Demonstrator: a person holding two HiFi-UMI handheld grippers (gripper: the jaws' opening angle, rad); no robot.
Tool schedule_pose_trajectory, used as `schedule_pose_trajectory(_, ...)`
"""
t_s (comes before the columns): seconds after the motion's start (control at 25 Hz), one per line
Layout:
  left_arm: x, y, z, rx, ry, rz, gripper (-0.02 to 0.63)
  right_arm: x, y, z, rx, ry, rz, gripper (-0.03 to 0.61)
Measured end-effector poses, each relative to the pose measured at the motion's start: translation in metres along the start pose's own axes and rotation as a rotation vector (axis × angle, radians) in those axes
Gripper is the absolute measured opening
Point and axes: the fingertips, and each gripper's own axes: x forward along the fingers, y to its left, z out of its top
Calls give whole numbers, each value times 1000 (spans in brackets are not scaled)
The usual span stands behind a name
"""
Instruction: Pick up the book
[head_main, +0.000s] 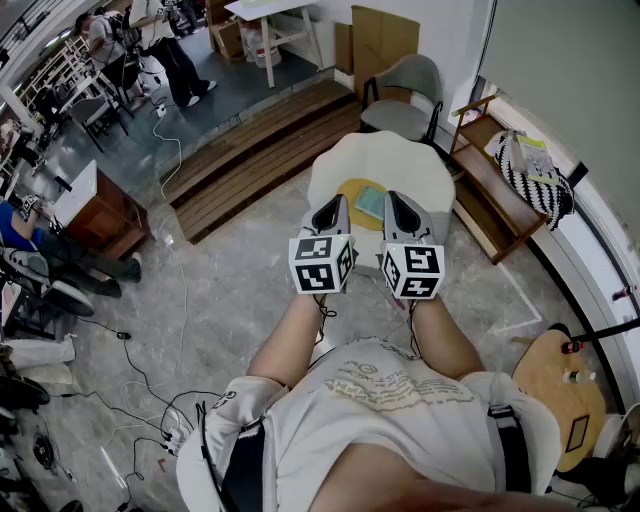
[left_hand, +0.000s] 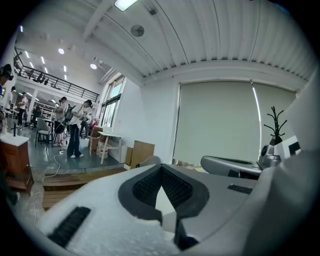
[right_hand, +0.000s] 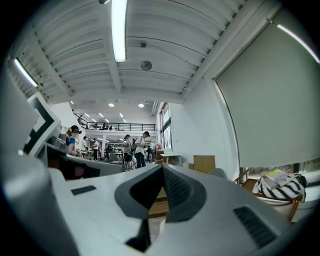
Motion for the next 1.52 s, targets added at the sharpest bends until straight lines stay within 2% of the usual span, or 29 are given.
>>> schedule_pose_trajectory(0.64, -10, -3, -20, 24, 43, -25, 20, -5, 24, -16, 26, 27, 27, 26)
schedule_pose_trajectory(1.24, -37, 37, -30, 38, 57, -70, 20, 0, 66, -35, 30, 53, -42, 26)
schedule_pose_trajectory(1.52, -51, 49, -54, 1, 85, -77, 20, -10, 71, -56, 23, 96, -75, 26)
